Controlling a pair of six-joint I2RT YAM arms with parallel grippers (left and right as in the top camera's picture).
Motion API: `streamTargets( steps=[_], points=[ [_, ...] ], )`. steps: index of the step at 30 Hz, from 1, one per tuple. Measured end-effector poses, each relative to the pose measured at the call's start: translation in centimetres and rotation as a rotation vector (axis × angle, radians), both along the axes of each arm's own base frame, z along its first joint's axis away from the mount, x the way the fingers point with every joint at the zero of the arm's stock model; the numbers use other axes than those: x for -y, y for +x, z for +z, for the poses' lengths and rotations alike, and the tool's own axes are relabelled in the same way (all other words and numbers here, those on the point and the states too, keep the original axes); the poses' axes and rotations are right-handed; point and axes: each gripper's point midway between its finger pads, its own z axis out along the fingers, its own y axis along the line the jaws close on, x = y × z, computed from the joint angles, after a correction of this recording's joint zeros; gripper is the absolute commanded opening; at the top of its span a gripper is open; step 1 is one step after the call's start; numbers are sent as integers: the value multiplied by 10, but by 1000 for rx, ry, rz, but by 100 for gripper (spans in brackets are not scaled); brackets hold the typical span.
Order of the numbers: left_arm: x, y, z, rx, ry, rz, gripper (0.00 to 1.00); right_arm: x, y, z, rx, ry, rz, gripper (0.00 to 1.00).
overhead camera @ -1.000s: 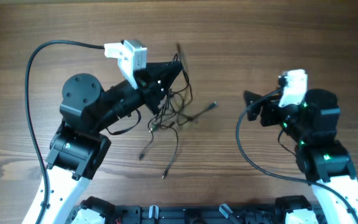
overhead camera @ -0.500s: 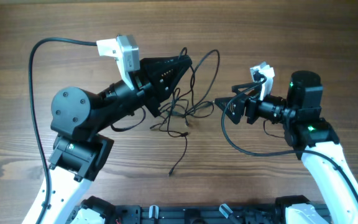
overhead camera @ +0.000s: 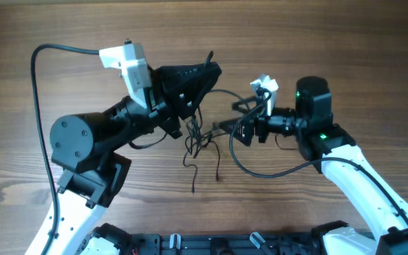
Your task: Untangle cables
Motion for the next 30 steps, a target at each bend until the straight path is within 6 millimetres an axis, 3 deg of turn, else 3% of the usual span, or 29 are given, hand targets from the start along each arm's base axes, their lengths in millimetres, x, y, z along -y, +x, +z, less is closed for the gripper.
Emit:
streamTargets(
  steps=[5, 12, 15, 18, 19, 20, 21, 22, 23, 24, 27, 28, 30],
  points=[
    [2, 4, -8, -40, 15, -2, 4, -13, -18, 64, 160, 197, 183, 94],
    [5, 10, -22, -108, 48, -2, 4, -12, -48, 111, 236, 304, 343, 90],
    [5, 11, -24, -117, 53, -2, 4, -5, -48, 114, 176, 307, 341, 91],
    [5, 22, -43, -216, 86, 31, 4, 15, -23, 103, 4, 306, 219, 91],
    [2, 38, -66, -331, 118, 100, 4, 21, -11, 92, -92, 305, 150, 91],
    [-9, 59, -107, -506, 181, 231, 22, 27, 4, 69, -256, 287, 36, 91],
    [-16, 69, -132, -593, 222, 303, 53, 30, 12, 55, -302, 271, -25, 92],
    [-23, 78, -140, -615, 226, 365, 76, 35, 21, 37, -365, 236, -110, 94],
    [-32, 87, -185, -752, 322, 447, 99, 41, 26, 11, -444, 178, -210, 95],
    [-48, 96, -225, -859, 409, 571, 100, 46, 30, -2, -459, 143, -264, 95],
    [-72, 98, -309, -1067, 630, 719, 100, 54, 38, -15, -399, 76, -332, 96],
    [-78, 92, -330, -1130, 696, 740, 100, 56, 39, -18, -394, 62, -345, 96],
    [-88, 78, -353, -1225, 767, 768, 100, 58, 41, -22, -383, 40, -360, 97]
  ],
)
